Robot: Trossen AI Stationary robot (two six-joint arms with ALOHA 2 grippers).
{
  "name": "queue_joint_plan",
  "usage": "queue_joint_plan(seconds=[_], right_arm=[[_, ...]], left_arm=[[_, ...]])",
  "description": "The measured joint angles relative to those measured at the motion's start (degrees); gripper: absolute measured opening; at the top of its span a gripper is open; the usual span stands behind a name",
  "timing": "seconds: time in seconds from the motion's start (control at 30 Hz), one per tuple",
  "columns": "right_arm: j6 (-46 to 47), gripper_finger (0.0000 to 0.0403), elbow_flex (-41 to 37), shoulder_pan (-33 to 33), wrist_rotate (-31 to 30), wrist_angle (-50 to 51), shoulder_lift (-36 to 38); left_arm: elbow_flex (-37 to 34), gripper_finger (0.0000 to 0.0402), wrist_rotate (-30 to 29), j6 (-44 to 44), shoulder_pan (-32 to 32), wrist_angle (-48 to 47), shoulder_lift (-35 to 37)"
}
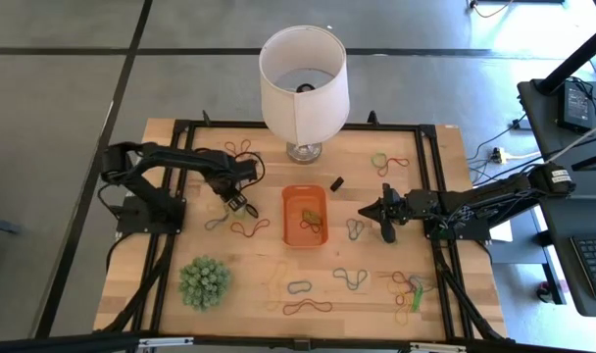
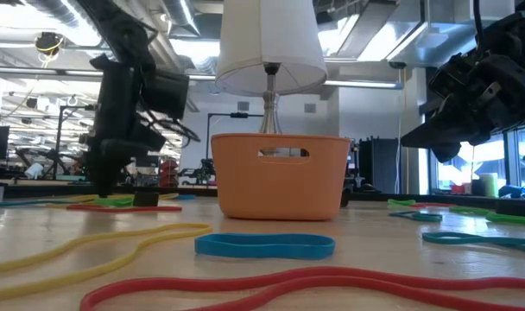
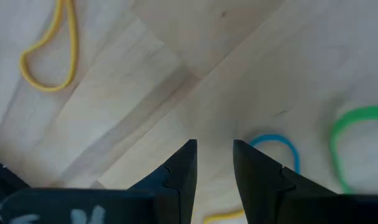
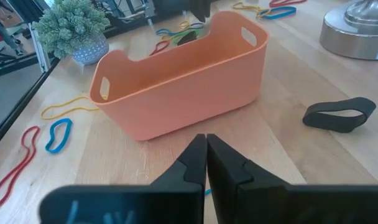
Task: Pick and place rubber bands into bin
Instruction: Put the blue rubber band into the orange bin
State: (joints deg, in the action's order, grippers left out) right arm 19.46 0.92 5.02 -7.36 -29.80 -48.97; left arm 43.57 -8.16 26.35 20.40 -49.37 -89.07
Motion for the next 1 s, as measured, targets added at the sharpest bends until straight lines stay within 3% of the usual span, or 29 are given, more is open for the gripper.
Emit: queue_joint_plan(seconds=[0.37,0.77,1.0], right_arm=[[-0.02,0.0017,0.01,0.0,0.0,0.11,0.0],[0.0,0.0016,0.01,0.0,0.0,0.11,0.0],[0.0,0.0016,0.01,0.0,0.0,0.11,0.0]], left_arm=[[0.2,0.0093,-0.36,-0.19,-1.93,0.48,-2.72],[-0.11,0.0073,-0.37,1.25,-2.34,-0.45,6.79],[-0.85,0.0072,0.35,1.41,-4.18,1.57,7.3]])
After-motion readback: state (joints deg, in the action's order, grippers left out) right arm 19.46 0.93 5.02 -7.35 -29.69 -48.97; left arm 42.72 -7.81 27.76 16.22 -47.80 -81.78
